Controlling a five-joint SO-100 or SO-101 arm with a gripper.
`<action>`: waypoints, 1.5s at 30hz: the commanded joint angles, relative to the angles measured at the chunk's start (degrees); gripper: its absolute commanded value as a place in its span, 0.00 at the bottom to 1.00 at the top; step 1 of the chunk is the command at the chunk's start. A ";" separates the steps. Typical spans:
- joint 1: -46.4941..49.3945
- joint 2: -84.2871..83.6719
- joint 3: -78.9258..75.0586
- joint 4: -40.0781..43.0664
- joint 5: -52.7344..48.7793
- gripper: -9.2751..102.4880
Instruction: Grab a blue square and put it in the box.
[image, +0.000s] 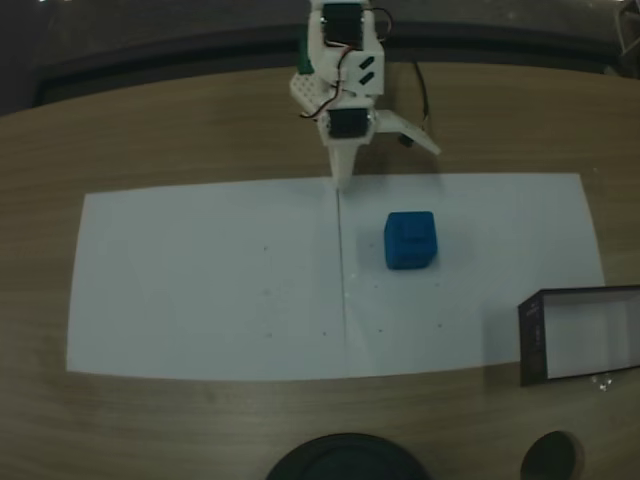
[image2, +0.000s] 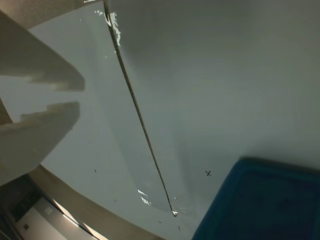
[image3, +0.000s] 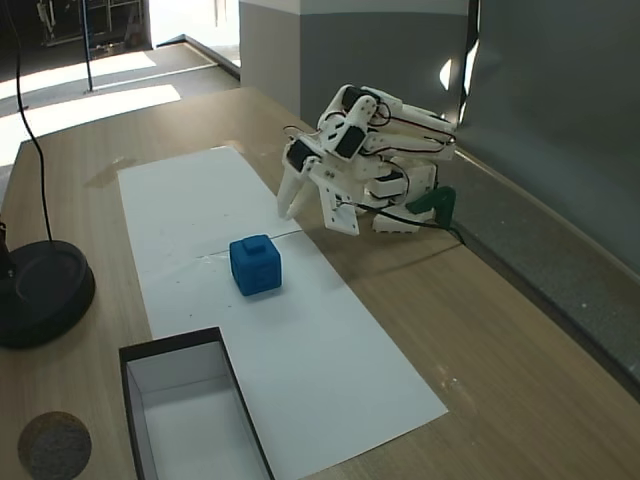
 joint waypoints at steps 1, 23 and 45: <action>0.18 1.58 -2.99 0.88 0.00 0.08; 0.18 1.58 -2.99 0.88 0.09 0.08; 0.00 1.58 -2.72 -3.16 0.26 0.09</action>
